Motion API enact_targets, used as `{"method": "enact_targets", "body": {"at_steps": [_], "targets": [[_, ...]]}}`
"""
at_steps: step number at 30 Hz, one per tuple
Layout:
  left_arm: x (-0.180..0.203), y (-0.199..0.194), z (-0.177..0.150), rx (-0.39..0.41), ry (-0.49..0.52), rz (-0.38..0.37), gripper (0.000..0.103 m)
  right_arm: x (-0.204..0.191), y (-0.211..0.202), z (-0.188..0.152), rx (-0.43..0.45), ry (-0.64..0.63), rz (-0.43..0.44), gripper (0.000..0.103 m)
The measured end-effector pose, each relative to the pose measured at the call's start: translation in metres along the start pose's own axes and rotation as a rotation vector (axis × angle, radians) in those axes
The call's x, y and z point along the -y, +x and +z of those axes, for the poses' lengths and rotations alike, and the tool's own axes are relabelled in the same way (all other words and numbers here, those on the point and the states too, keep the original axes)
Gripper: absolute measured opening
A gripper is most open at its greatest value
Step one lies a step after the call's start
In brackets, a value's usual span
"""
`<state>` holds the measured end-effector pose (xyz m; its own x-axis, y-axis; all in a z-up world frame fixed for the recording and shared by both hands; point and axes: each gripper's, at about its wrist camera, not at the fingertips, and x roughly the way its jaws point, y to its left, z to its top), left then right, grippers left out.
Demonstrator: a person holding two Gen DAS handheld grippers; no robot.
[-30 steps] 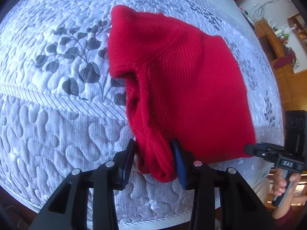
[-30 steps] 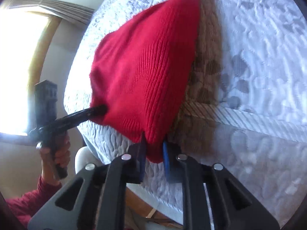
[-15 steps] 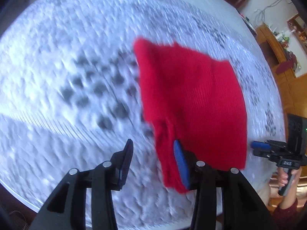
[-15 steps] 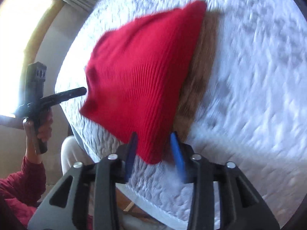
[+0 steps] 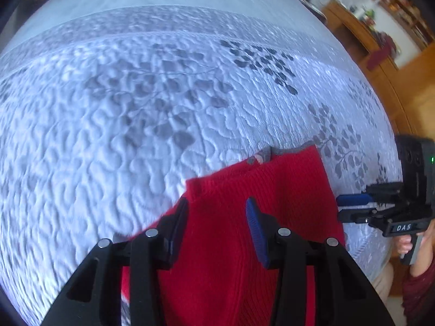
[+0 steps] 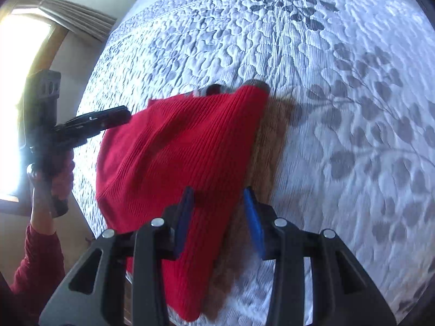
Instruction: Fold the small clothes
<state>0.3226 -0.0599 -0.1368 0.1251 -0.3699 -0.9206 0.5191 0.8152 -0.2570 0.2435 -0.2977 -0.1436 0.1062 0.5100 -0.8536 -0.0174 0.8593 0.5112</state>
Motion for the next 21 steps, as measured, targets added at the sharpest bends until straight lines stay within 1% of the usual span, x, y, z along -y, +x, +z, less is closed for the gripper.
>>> {"method": "enact_targets", "body": {"at_steps": [2, 5, 7, 8, 9, 10, 11, 12, 13, 14, 15, 16, 18, 19, 21], "targets": [[0.003, 0.009, 0.005, -0.004, 0.041, -0.007, 0.044, 0.002, 0.004, 0.006, 0.005, 0.006, 0.010, 0.043], [0.011, 0.018, 0.010, -0.014, 0.090, -0.044, 0.044, 0.006, 0.010, 0.011, 0.007, 0.016, 0.022, 0.045], [0.014, 0.025, 0.014, -0.026, 0.109, -0.034, 0.044, 0.007, 0.013, 0.012, 0.007, 0.020, 0.025, 0.045], [0.015, 0.030, 0.015, -0.038, 0.115, -0.031, 0.042, 0.007, 0.013, 0.013, 0.007, 0.020, 0.026, 0.045], [0.015, 0.033, 0.015, -0.046, 0.118, -0.025, 0.038, 0.007, 0.013, 0.013, 0.009, 0.017, 0.026, 0.045], [0.015, 0.036, 0.015, -0.047, 0.122, -0.015, 0.032, 0.007, 0.014, 0.013, 0.010, 0.016, 0.025, 0.045], [0.014, 0.038, 0.014, -0.045, 0.127, 0.002, 0.022, 0.007, 0.013, 0.013, 0.012, 0.016, 0.023, 0.045], [0.013, 0.038, 0.014, -0.041, 0.127, 0.003, 0.011, 0.007, 0.011, 0.012, 0.014, 0.016, 0.022, 0.045], [0.012, 0.037, 0.013, -0.039, 0.121, -0.009, 0.006, 0.007, 0.009, 0.012, 0.017, 0.014, 0.019, 0.045], [0.009, 0.034, 0.012, -0.030, 0.105, -0.007, 0.004, 0.008, 0.007, 0.011, 0.020, 0.011, 0.016, 0.045], [0.004, 0.030, 0.013, -0.004, 0.070, 0.022, 0.004, 0.007, 0.006, 0.012, 0.025, 0.008, 0.011, 0.045], [-0.004, 0.022, 0.016, 0.036, 0.012, 0.044, 0.003, 0.007, 0.004, 0.012, 0.032, 0.005, 0.004, 0.045], [-0.019, 0.012, 0.020, 0.096, -0.081, 0.039, 0.003, 0.008, 0.002, 0.012, 0.043, 0.011, 0.000, 0.045], [-0.025, 0.011, 0.021, 0.109, -0.118, 0.035, 0.002, 0.008, 0.003, 0.013, 0.043, 0.017, 0.002, 0.045], [-0.026, 0.020, 0.021, 0.068, -0.110, 0.019, 0.002, 0.009, 0.005, 0.015, 0.039, 0.027, 0.000, 0.045]]}}
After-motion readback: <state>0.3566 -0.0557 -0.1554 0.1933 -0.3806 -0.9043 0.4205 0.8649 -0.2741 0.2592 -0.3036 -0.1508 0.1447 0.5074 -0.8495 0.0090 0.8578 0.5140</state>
